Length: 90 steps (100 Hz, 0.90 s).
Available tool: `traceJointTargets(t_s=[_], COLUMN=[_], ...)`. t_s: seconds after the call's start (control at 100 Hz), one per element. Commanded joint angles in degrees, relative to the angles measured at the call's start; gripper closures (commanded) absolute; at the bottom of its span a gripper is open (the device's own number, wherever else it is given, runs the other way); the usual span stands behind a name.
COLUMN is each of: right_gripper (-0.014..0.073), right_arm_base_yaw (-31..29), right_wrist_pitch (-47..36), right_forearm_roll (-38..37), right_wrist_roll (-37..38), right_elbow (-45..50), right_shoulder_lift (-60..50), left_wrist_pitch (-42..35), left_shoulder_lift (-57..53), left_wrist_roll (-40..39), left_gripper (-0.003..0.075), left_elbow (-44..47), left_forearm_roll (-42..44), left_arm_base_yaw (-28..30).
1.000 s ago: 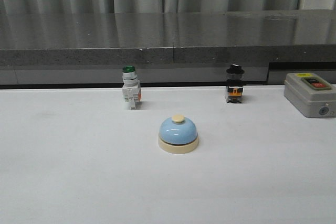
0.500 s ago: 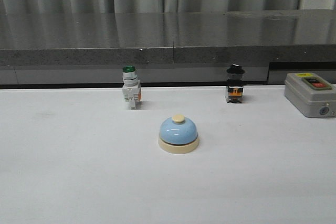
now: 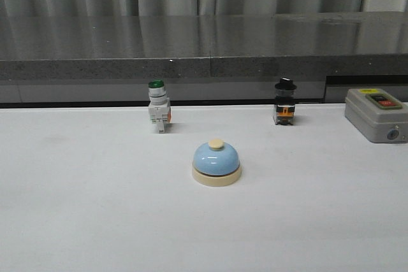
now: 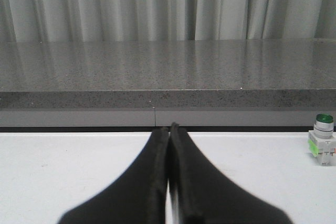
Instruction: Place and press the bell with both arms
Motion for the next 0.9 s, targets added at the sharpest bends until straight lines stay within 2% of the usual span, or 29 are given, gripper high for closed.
traceJointTargets(t_s=[0.0, 0.08, 0.13, 0.39, 0.47, 0.61, 0.89], right_gripper=[0.0654, 0.0654, 0.0654, 0.0654, 0.0654, 0.0654, 0.0654], right_arm_base_yaw=[-0.47, -0.47, -0.47, -0.47, 0.21, 4.01, 14.36], right_wrist_pitch=[7.78, 15.07, 16.85, 15.76, 15.59, 15.97, 15.91], right_forearm_roll=[0.11, 0.31, 1.32, 10.42, 12.49, 15.3, 15.47], right_wrist_roll=[0.03, 0.03, 0.03, -0.03, -2.13, -7.32, -7.95], right_elbow=[-9.67, -15.97, -18.59, -21.84, -22.24, -23.79, -31.34], right_shoulder_lift=[8.6, 14.73, 18.14, 30.46, 33.7, 40.51, 57.94], left_wrist_pitch=[-4.63, -4.63, -4.63, -4.63, -4.63, -4.63, -4.63], left_shoulder_lift=[-1.71, -1.71, -1.71, -1.71, -1.71, -1.71, -1.71], left_wrist_roll=[-0.57, -0.57, -0.57, -0.57, -0.57, -0.57, -0.57], left_gripper=[0.0741, 0.0741, 0.0741, 0.0741, 0.0741, 0.0741, 0.0741], left_elbow=[2.48, 2.48, 2.48, 2.48, 2.48, 2.48, 2.48], left_forearm_roll=[-0.04, -0.04, -0.04, -0.04, -0.04, -0.04, -0.04], left_arm_base_yaw=[-0.4, -0.4, -0.4, -0.4, -0.4, -0.4, -0.4])
